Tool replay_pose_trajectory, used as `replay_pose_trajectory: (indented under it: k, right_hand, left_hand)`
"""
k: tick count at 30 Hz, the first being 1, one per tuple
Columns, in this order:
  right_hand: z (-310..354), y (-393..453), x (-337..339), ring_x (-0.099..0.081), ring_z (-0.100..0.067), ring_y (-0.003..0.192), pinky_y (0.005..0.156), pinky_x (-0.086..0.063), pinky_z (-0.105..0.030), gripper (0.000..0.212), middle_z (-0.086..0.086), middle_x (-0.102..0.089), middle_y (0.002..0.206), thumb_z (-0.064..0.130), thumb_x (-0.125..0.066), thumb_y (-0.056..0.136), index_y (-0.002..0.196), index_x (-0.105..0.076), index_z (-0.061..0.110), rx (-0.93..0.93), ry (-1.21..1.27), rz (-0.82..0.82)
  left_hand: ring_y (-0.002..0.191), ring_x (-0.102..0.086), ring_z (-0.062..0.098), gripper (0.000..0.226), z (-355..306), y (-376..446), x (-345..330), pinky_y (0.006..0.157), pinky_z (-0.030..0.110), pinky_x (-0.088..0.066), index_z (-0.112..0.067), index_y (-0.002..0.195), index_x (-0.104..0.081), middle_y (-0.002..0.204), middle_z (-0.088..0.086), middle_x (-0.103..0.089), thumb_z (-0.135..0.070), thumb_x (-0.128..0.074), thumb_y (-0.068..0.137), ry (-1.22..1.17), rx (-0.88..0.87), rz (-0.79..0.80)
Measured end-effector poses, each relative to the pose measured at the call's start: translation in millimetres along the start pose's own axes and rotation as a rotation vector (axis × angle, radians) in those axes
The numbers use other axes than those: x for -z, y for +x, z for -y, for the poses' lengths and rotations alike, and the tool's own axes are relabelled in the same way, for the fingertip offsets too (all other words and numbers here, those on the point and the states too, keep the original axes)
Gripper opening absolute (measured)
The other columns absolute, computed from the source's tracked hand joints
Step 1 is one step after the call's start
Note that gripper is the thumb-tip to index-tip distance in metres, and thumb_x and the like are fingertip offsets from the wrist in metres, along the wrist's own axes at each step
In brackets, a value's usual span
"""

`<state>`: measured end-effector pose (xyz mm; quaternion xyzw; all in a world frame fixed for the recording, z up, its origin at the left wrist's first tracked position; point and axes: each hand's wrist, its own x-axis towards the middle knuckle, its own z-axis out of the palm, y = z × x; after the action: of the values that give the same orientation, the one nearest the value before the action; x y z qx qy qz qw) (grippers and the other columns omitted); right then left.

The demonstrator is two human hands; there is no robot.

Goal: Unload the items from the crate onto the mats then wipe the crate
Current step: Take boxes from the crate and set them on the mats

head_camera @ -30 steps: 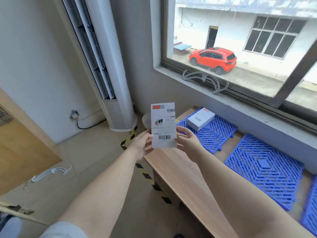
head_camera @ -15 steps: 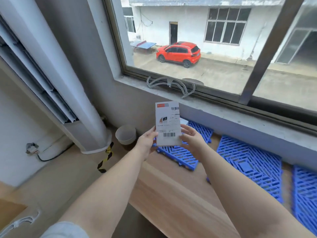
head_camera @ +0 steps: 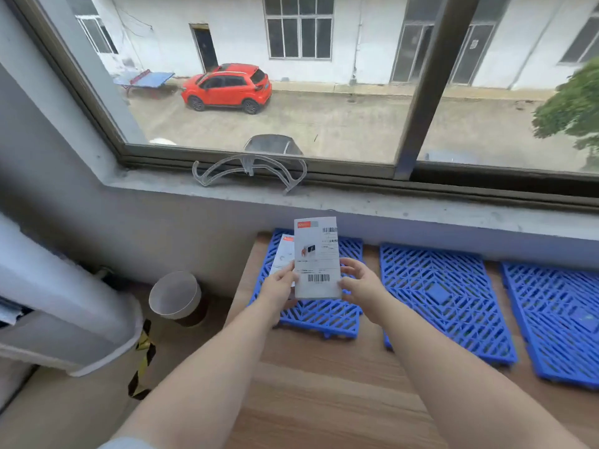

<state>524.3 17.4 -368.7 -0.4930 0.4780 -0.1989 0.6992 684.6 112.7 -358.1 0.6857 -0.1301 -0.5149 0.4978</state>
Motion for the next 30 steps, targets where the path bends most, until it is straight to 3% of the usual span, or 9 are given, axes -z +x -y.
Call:
replay_pose_trajectory:
  k: [6,8,10,12,14,16,19,26,30]
  right_hand:
    - [-11,23,-22,-0.06,-0.026,0.11,0.087,-0.053,-0.045,0.048,-0.004,-0.056,0.124,-0.007,-0.046,0.091,0.13,-0.049,0.021,-0.091,0.048,-0.181]
    - [-15,30,-25,-0.063,-0.023,0.1,0.077,-0.054,-0.04,0.054,-0.003,-0.059,0.125,-0.008,-0.046,0.091,0.136,-0.047,0.02,-0.122,0.039,-0.228]
    - [-17,33,-26,-0.061,-0.015,0.082,0.055,-0.049,-0.024,0.059,-0.003,-0.061,0.122,-0.012,-0.044,0.091,0.14,-0.045,0.02,-0.138,0.021,-0.266]
    - [-21,36,-26,-0.06,-0.013,0.081,0.044,-0.042,-0.015,0.064,-0.004,-0.063,0.116,-0.015,-0.041,0.089,0.142,-0.044,0.02,-0.146,0.02,-0.3]
    - [-26,41,-24,-0.062,-0.016,0.089,0.048,-0.045,-0.015,0.067,-0.004,-0.064,0.115,-0.018,-0.04,0.087,0.142,-0.044,0.021,-0.148,0.035,-0.321]
    - [-33,49,-20,-0.062,-0.021,0.106,0.067,-0.056,-0.026,0.069,-0.007,-0.063,0.124,-0.02,-0.041,0.086,0.142,-0.045,0.02,-0.155,0.052,-0.344]
    - [-41,61,-14,-0.06,-0.023,0.116,0.089,-0.056,-0.041,0.07,-0.008,-0.062,0.129,-0.021,-0.042,0.084,0.143,-0.044,0.017,-0.186,0.061,-0.347]
    - [-44,74,-13,-0.061,-0.017,0.11,0.08,-0.052,-0.031,0.065,0.0,-0.064,0.126,-0.012,-0.047,0.089,0.142,-0.046,0.025,-0.271,0.041,-0.335]
    - [-46,77,-13,-0.062,-0.013,0.102,0.07,-0.05,-0.026,0.063,0.006,-0.065,0.108,-0.013,-0.047,0.089,0.139,-0.05,0.025,-0.271,0.071,-0.341]
  left_hand:
    - [0.111,-0.061,0.021,0.041,-19,54,12,0.082,0.04,-0.059,-0.025,0.14,-0.052,0.127,-0.002,-0.062,-0.013,-0.046,0.101,0.186,0.046,0.137]
    - [0.107,-0.061,0.021,0.042,-20,66,11,0.083,0.044,-0.058,-0.023,0.14,-0.052,0.124,-0.001,-0.063,-0.01,-0.045,0.101,0.21,0.084,0.179]
    - [0.102,-0.061,0.019,0.043,-19,75,9,0.081,0.044,-0.058,-0.021,0.14,-0.051,0.117,-0.003,-0.063,-0.005,-0.045,0.101,0.215,0.107,0.216]
    - [0.098,-0.061,0.017,0.041,-13,85,5,0.082,0.045,-0.057,-0.023,0.136,-0.053,0.105,-0.007,-0.064,-0.002,-0.046,0.101,0.239,0.103,0.237]
    - [0.096,-0.061,0.016,0.04,-8,94,1,0.087,0.048,-0.055,-0.026,0.13,-0.057,0.101,-0.007,-0.064,-0.001,-0.047,0.1,0.261,0.097,0.248]
    - [0.097,-0.063,0.016,0.04,-4,102,-3,0.086,0.048,-0.056,-0.027,0.126,-0.061,0.103,-0.006,-0.067,0.0,-0.048,0.099,0.263,0.104,0.245]
    - [0.102,-0.064,0.02,0.037,1,112,-9,0.083,0.048,-0.059,-0.025,0.118,-0.065,0.103,-0.003,-0.069,0.002,-0.051,0.098,0.246,0.134,0.212]
    - [0.1,-0.064,0.022,0.039,12,122,-13,0.065,0.039,-0.058,-0.015,0.129,-0.06,0.099,-0.001,-0.066,0.003,-0.056,0.095,0.188,0.161,0.076]
    - [0.105,-0.065,0.026,0.044,16,133,-15,0.07,0.046,-0.062,-0.009,0.133,-0.058,0.113,0.007,-0.067,0.003,-0.062,0.091,0.242,0.171,0.022]
